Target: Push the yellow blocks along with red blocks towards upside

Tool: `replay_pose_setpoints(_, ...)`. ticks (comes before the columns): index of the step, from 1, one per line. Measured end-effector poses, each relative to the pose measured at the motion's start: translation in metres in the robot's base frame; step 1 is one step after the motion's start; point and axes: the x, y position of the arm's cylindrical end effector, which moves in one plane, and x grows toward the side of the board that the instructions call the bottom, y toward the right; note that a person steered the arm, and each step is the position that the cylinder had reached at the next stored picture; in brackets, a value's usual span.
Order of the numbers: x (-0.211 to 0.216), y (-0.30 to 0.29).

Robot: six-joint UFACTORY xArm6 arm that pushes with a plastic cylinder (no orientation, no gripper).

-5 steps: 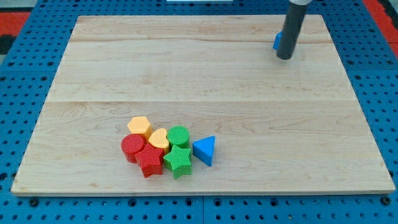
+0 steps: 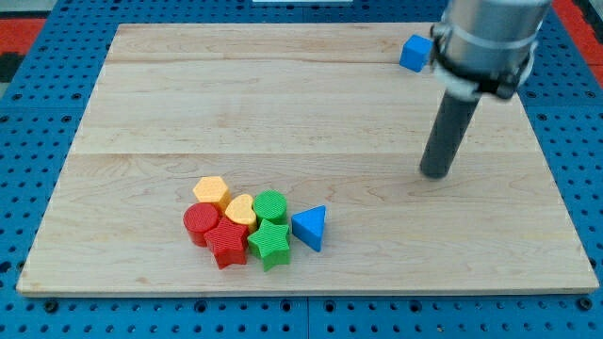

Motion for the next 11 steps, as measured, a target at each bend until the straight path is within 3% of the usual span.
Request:
replay_pose_setpoints(2, 0.119, -0.14)
replay_pose_setpoints(3, 0.091, -0.187)
replay_pose_setpoints(4, 0.035, -0.198)
replay_pose_setpoints(5, 0.009, -0.199)
replay_pose_setpoints(6, 0.023, -0.199)
replay_pose_setpoints(8, 0.118, -0.209)
replay_pose_setpoints(9, 0.098, -0.232)
replay_pose_setpoints(11, -0.01, -0.239)
